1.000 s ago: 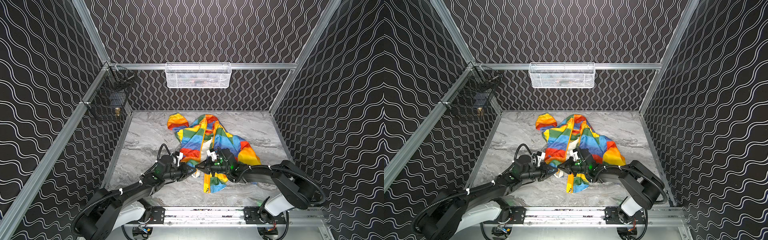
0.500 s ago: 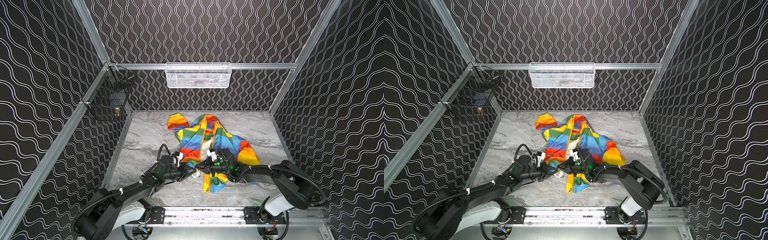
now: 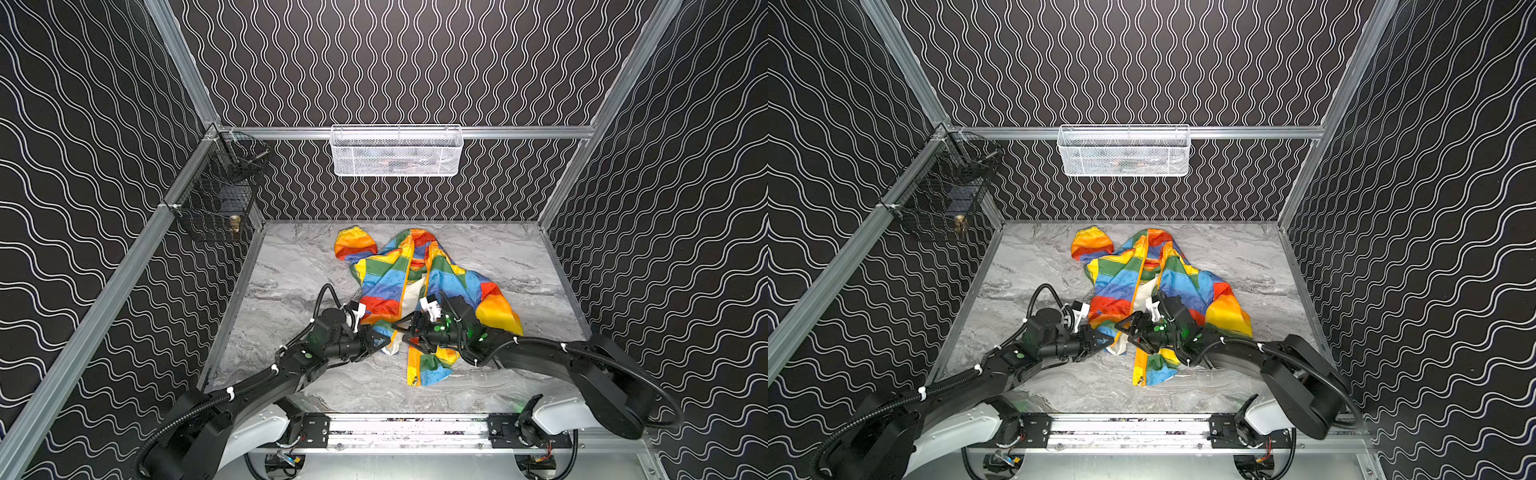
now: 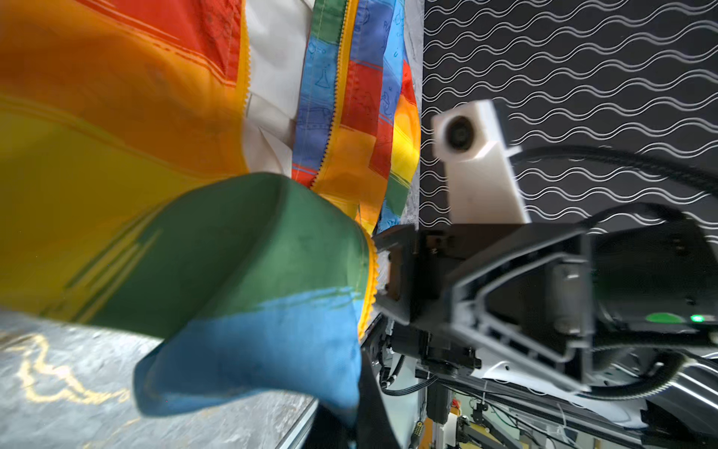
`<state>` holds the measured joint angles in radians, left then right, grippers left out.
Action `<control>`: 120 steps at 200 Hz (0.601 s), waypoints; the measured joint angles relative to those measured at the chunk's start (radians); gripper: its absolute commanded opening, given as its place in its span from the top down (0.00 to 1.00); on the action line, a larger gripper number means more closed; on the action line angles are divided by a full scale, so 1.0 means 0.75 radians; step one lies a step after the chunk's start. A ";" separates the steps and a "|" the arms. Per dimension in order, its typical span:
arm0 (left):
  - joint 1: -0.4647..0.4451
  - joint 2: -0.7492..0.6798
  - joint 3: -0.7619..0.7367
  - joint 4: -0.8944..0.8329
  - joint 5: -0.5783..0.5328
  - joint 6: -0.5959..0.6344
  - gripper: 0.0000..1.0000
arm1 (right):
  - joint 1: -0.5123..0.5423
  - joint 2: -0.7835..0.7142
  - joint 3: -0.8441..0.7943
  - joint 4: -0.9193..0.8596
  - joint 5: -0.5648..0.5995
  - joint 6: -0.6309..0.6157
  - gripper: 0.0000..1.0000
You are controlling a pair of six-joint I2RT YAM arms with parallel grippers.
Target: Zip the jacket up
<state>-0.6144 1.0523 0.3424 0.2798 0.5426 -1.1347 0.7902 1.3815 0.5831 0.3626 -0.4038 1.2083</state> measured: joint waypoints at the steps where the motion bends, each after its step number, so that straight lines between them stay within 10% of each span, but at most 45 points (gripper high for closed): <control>1: 0.000 -0.001 0.001 -0.002 -0.001 0.002 1.00 | 0.000 -0.004 0.001 -0.005 0.003 -0.003 0.02; 120: 0.003 -0.172 0.199 -0.417 -0.277 0.348 1.00 | 0.025 -0.321 0.043 -0.719 0.509 -0.247 0.04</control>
<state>-0.6125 0.9234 0.4919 -0.0330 0.3347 -0.8734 0.8093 1.1404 0.6151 -0.1768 -0.0219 1.0229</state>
